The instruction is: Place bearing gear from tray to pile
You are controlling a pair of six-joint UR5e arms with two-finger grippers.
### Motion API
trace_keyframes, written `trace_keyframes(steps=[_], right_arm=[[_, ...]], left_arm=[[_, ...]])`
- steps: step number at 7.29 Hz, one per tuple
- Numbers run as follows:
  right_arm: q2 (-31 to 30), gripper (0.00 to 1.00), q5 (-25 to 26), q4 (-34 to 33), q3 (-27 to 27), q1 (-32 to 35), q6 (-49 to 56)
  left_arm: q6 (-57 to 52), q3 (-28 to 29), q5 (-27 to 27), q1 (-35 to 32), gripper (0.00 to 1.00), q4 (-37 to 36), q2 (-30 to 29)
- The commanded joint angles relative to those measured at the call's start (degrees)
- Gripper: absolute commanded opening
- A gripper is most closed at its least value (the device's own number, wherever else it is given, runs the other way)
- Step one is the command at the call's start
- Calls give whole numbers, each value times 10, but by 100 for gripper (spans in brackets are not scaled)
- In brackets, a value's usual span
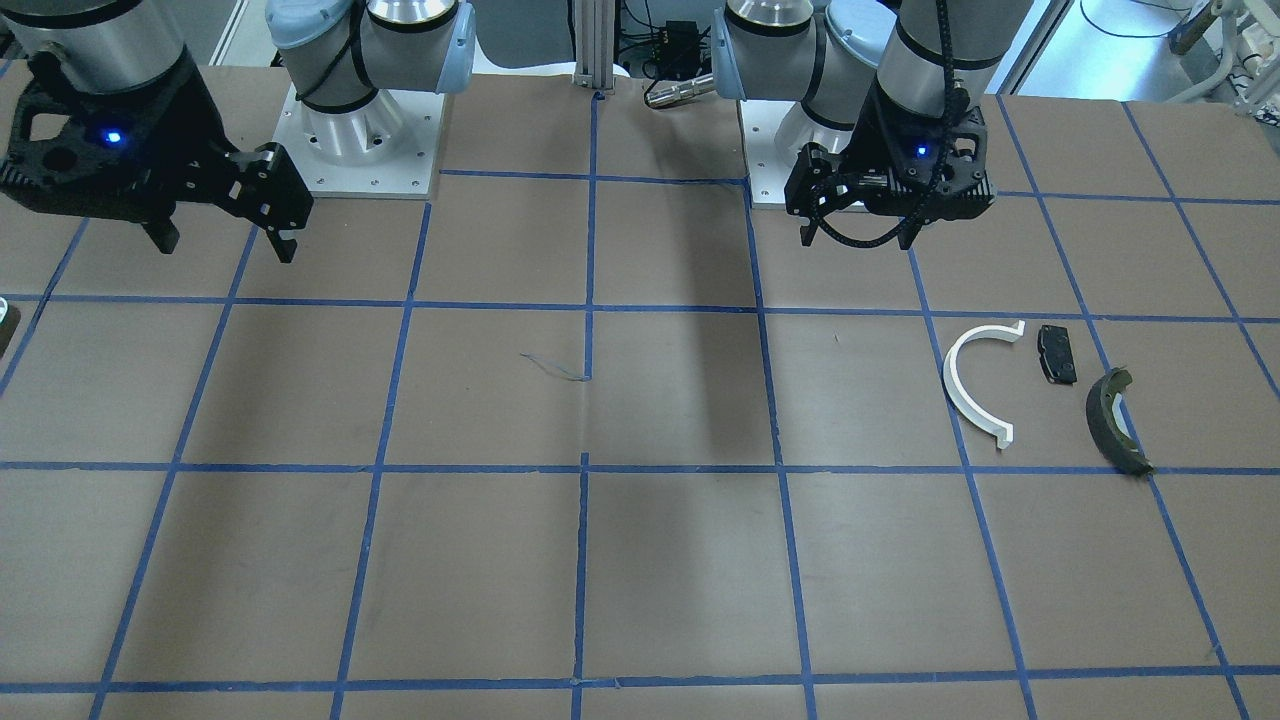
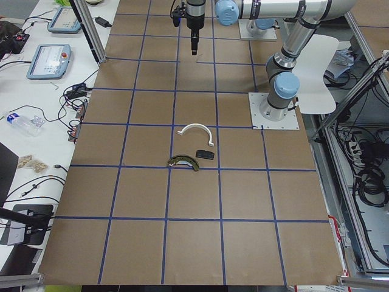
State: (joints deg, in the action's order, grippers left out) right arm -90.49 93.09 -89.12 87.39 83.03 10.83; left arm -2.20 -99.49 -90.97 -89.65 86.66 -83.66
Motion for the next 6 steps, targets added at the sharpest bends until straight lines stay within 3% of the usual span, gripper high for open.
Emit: trace_keyframes(steps=[1, 2, 4, 5, 6], right_arm=[[-1, 100, 21, 0, 0, -78, 246], [-2, 100, 21, 0, 1, -122, 267], [9, 100, 11, -9, 6, -247, 468], [46, 100, -8, -18, -4, -315, 531], [88, 100, -12, -77, -9, -355, 646]], left_arm=[[0, -1, 0, 0, 100, 0, 1], [0, -1, -1, 0, 100, 0, 1], [0, -1, -1, 0, 100, 0, 1], [0, -2, -1, 0, 100, 0, 1], [0, 0, 0, 0, 100, 0, 1]])
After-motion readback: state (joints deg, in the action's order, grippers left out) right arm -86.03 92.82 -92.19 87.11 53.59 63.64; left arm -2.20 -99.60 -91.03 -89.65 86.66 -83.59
